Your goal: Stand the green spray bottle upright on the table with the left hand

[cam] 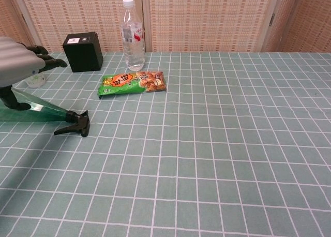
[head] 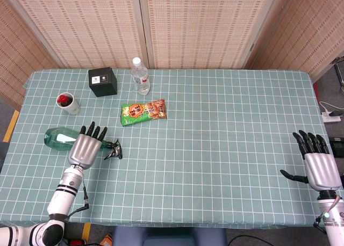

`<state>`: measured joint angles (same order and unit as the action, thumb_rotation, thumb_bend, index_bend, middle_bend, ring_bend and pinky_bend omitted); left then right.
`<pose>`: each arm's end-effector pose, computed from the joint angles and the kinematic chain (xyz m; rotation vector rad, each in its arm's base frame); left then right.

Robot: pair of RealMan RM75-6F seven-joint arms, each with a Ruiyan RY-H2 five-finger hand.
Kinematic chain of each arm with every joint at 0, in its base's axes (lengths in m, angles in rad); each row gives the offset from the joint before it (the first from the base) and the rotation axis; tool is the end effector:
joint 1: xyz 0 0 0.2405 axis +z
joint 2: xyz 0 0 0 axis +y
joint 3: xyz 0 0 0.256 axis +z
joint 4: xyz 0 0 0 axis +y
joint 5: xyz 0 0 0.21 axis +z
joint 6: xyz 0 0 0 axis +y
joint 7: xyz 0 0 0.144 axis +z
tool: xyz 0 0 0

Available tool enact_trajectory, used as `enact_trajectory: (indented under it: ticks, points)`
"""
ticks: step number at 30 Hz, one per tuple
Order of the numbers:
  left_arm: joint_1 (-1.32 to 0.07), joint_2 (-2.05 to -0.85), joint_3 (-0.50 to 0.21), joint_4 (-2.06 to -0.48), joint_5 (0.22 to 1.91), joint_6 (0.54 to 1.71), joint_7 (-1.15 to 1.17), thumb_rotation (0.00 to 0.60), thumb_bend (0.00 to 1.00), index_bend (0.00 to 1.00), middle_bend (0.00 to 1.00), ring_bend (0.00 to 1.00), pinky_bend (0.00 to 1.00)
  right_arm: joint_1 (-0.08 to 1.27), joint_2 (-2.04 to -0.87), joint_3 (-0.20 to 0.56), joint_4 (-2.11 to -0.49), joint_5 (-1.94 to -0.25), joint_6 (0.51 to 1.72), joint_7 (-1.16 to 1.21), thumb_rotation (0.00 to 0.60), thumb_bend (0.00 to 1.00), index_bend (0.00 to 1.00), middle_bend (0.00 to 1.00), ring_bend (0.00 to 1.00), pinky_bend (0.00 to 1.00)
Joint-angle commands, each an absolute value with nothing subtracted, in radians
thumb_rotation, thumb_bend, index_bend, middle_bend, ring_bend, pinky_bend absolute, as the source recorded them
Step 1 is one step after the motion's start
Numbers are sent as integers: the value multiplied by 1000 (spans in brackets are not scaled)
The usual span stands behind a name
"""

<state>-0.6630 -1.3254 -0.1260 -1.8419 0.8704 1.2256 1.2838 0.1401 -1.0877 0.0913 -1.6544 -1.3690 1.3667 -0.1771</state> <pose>-0.1720 0.3082 0.0565 -1.8158 -0.3326 -0.2889 -0.3139 -0.2054 0.1621 1.4080 -0.8633 0.7238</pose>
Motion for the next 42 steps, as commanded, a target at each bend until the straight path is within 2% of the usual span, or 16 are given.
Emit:
enact_trajectory:
  ticks: [1, 9, 29, 38, 42]
  points:
    - [-691, -1351, -114, -1795, 850, 1223, 1309, 600, 210, 78, 154, 79, 236, 141, -1086, 91, -1656, -1367, 1364, -177, 600, 0, 0, 34, 0, 0]
    - [-720, -1391, -76, -1673, 823, 1191, 1326, 600, 211, 114, 202, 131, 286, 143, -1082, 90, -1660, -1362, 1357, -176, 600, 0, 0, 34, 0, 0]
    - [-792, -1491, -13, -1431, 798, 1126, 1332, 600, 212, 129, 216, 145, 290, 146, -1075, 91, -1672, -1342, 1345, -172, 600, 0, 0, 34, 0, 0]
    - [-797, -1515, -16, -1396, 760, 1117, 1313, 600, 214, 130, 216, 145, 289, 146, -1071, 92, -1674, -1335, 1342, -166, 600, 0, 0, 33, 0, 0]
    - [-795, -1542, -49, -1397, 698, 1123, 1290, 600, 213, 138, 228, 151, 288, 146, -1071, 91, -1676, -1335, 1340, -166, 600, 0, 0, 33, 0, 0]
